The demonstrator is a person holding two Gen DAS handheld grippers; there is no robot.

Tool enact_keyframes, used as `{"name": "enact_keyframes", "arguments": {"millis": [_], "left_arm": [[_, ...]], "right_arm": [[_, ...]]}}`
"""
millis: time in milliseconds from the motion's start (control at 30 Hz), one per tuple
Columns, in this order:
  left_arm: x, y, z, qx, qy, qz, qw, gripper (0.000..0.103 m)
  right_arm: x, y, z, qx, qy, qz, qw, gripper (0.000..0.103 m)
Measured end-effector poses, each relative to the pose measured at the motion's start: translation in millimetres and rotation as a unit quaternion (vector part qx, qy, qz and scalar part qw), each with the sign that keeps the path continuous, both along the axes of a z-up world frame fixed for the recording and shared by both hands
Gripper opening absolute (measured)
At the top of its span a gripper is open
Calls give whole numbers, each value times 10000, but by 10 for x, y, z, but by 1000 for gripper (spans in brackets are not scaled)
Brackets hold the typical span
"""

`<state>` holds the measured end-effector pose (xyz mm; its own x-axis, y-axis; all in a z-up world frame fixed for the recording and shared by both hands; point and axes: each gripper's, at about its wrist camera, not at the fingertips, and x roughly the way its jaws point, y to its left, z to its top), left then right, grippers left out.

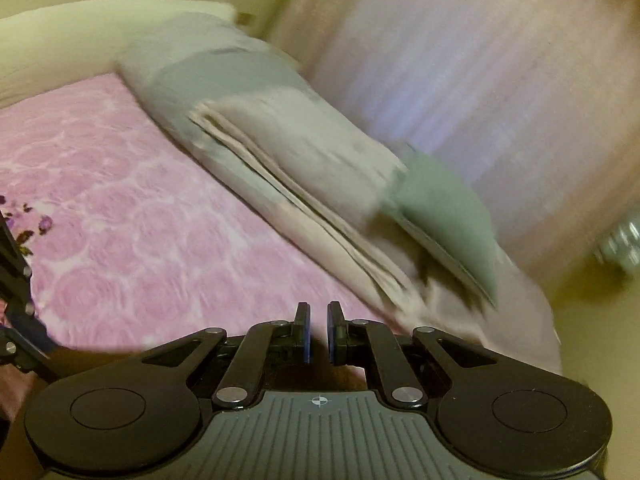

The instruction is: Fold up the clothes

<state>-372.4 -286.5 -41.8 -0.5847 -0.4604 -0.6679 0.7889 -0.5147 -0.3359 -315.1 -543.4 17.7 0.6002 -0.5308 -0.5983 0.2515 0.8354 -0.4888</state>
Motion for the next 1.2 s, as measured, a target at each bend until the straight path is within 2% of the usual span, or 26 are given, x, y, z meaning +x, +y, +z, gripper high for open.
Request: {"name": "enact_keyframes", "arguments": {"millis": [33,67,100,133,167,200,267,400,467,600,700,767,800,933,1000,1067,1100,1133,1167,1200], "left_arm": [[164,-61,-107,146,-192,359,9991,31],[336,-84,-206,284,-326,646,9970,31],[506,-101,-303,417,-456,921,9938,32],[656,-72,-392,511,-552,1095,9911,35],[807,-42,-480,604,-648,1268,9880,36],[951,-9,-571,698,-739,1429,9845,38],[1076,106,-757,863,-844,1458,9819,40],[1086,442,-1022,1141,-926,1171,9822,46],[887,597,-1146,1211,-997,822,9842,48],[371,869,-1286,1108,-1169,26,9869,53],[-144,1023,-1373,784,-1382,-502,9860,61],[-480,1186,-1440,610,-1600,-847,9816,61],[-616,1274,-1479,503,-1730,-1231,9759,61],[-1145,1593,-1644,604,-1937,-1351,9698,61],[-1392,1720,-1756,668,-2254,-1237,9641,61],[-1517,1747,-1814,622,-2664,-1011,9565,57],[-1565,1746,-1841,606,-2880,-848,9519,51],[-1573,1698,-1870,659,-3088,-698,9463,36],[-1544,1641,-1876,687,-3194,-723,9424,26],[-1510,1580,-1875,721,-3282,-729,9390,2]], "right_arm": [[172,-66,-95,38,-59,133,9999,6],[344,-132,-184,137,-66,193,9997,9],[475,-167,-275,221,-45,208,9995,22],[531,-204,-387,265,-51,180,9995,65],[546,-216,-479,310,-95,120,9994,94],[547,-238,-596,432,-140,106,9989,94],[486,-270,-815,727,82,7,9973,94],[143,-328,-1269,977,961,-116,9905,94],[-65,-389,-1507,1020,1468,-196,9837,94],[-528,-588,-1867,1405,2070,-285,9678,94],[-835,-744,-2087,1431,2411,100,9598,94],[-1023,-851,-2221,1438,2576,521,9541,94],[-1100,-907,-2295,1441,2616,720,9516,94],[-1343,-1127,-2557,1518,2710,1443,9395,94],[-1454,-1159,-2662,1500,2731,1835,9323,94],[-1537,-1177,-2733,1415,2763,2236,9239,94],[-1561,-1180,-2758,1358,2790,2406,9197,94],[-1590,-1178,-2778,1286,2797,2581,9158,94],[-1616,-1168,-2793,1213,2787,2771,9115,94],[-1638,-1156,-2808,1144,2772,2968,9066,94]]}}
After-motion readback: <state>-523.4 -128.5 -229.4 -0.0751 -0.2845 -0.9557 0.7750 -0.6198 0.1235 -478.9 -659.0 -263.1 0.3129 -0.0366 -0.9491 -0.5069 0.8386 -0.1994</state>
